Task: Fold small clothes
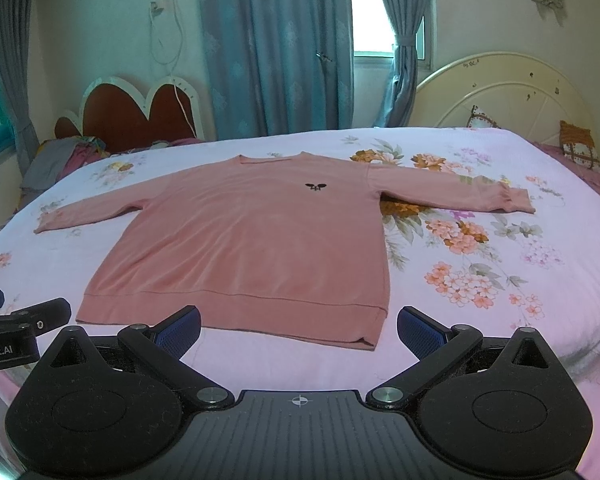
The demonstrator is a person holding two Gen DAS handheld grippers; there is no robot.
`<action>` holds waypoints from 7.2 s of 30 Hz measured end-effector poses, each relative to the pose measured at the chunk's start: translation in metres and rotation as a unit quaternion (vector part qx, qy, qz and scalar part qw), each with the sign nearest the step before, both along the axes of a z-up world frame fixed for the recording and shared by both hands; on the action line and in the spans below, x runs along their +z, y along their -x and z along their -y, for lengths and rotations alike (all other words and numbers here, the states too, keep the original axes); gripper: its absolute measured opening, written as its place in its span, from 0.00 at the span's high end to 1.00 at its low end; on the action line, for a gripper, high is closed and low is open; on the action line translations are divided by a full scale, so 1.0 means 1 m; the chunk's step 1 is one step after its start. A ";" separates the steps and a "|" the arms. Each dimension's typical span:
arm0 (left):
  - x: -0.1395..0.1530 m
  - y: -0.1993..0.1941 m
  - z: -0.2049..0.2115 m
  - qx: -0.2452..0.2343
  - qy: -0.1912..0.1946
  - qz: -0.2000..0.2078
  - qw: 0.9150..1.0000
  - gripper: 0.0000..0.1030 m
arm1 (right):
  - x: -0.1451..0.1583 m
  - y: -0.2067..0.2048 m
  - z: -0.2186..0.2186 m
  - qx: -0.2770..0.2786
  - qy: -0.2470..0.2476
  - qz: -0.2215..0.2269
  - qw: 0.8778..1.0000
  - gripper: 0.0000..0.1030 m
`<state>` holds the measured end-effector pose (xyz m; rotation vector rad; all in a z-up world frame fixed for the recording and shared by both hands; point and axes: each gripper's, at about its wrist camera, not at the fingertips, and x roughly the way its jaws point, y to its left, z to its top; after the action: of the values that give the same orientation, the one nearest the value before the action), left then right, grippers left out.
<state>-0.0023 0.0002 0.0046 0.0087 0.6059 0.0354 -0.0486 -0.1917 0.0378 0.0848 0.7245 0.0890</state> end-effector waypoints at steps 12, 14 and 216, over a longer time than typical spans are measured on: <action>-0.008 -0.036 -0.007 -0.010 0.012 -0.013 1.000 0.00 | -0.013 -0.030 -0.001 -0.005 0.000 -0.010 1.000 0.00; -0.009 -0.048 -0.010 -0.009 0.030 -0.012 0.999 0.00 | -0.015 -0.041 -0.002 -0.009 0.002 -0.013 1.000 0.00; -0.165 -0.536 -0.034 -0.103 0.091 -0.068 0.988 0.45 | -0.213 -0.603 0.099 -0.033 0.032 -0.079 0.996 1.00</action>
<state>0.5332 0.0340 -0.1602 -0.1046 0.7404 -0.2228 0.5548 -0.2908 -0.1755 0.0560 0.8816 -0.0046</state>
